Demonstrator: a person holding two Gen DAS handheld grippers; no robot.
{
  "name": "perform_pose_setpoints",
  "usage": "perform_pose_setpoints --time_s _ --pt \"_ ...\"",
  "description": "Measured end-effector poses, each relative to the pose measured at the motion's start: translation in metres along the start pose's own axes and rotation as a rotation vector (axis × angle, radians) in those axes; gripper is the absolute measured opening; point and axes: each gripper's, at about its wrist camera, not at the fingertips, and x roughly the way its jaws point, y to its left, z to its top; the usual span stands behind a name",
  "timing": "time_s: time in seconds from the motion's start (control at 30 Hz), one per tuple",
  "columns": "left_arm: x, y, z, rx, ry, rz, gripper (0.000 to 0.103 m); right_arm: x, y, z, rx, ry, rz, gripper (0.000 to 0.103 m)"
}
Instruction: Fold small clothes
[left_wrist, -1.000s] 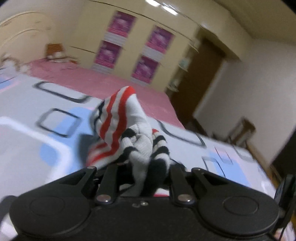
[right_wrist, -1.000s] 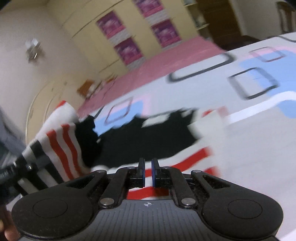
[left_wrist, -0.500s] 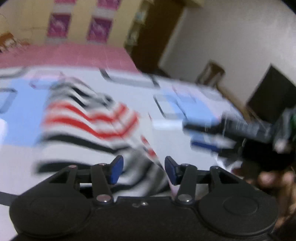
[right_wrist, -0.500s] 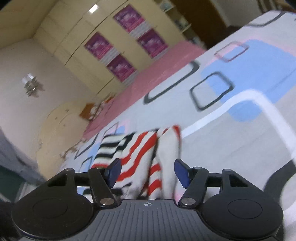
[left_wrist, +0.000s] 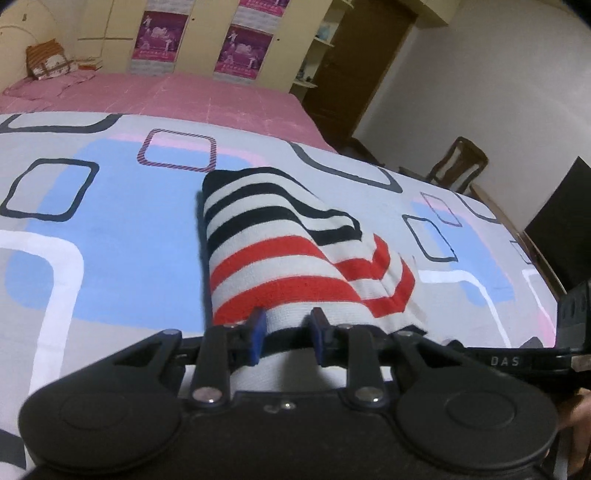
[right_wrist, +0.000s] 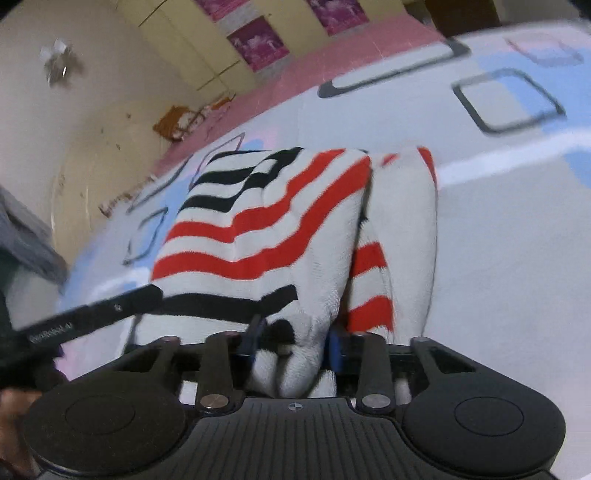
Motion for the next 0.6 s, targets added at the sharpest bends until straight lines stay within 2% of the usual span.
perform_pose_setpoints --time_s 0.1,0.2,0.23,0.3,0.4,0.43,0.47,0.5,0.53,0.6 --pt "-0.008 -0.008 -0.006 0.055 -0.023 -0.028 0.025 -0.018 0.015 -0.006 -0.089 -0.087 -0.048 0.023" --pt "0.005 -0.021 -0.006 0.125 -0.012 -0.065 0.026 -0.044 0.024 -0.020 -0.166 -0.191 -0.103 0.023" --pt "0.015 -0.026 -0.006 0.146 0.004 -0.071 0.026 -0.043 0.017 -0.028 -0.158 -0.194 -0.143 0.023" --pt "0.030 -0.038 -0.007 0.223 0.031 -0.049 0.026 -0.025 0.001 -0.037 -0.115 -0.123 -0.182 0.023" --pt "0.029 -0.038 -0.004 0.267 0.046 -0.047 0.026 -0.026 -0.003 -0.036 -0.068 -0.121 -0.156 0.023" --pt "0.028 -0.034 -0.004 0.264 0.050 -0.060 0.026 -0.028 -0.002 -0.034 -0.070 -0.112 -0.150 0.026" --pt "0.027 -0.029 -0.003 0.251 0.054 -0.081 0.026 -0.029 -0.002 -0.033 -0.075 -0.106 -0.151 0.032" --pt "0.023 -0.024 0.000 0.238 0.056 -0.109 0.026 -0.034 -0.004 -0.031 -0.068 -0.114 -0.176 0.051" --pt "0.023 -0.022 0.004 0.231 0.045 -0.125 0.025 -0.043 -0.007 -0.026 -0.056 -0.158 -0.222 0.057" --pt "0.020 -0.018 0.013 0.231 0.012 -0.132 0.023 -0.057 -0.012 -0.013 -0.046 -0.235 -0.238 0.056"
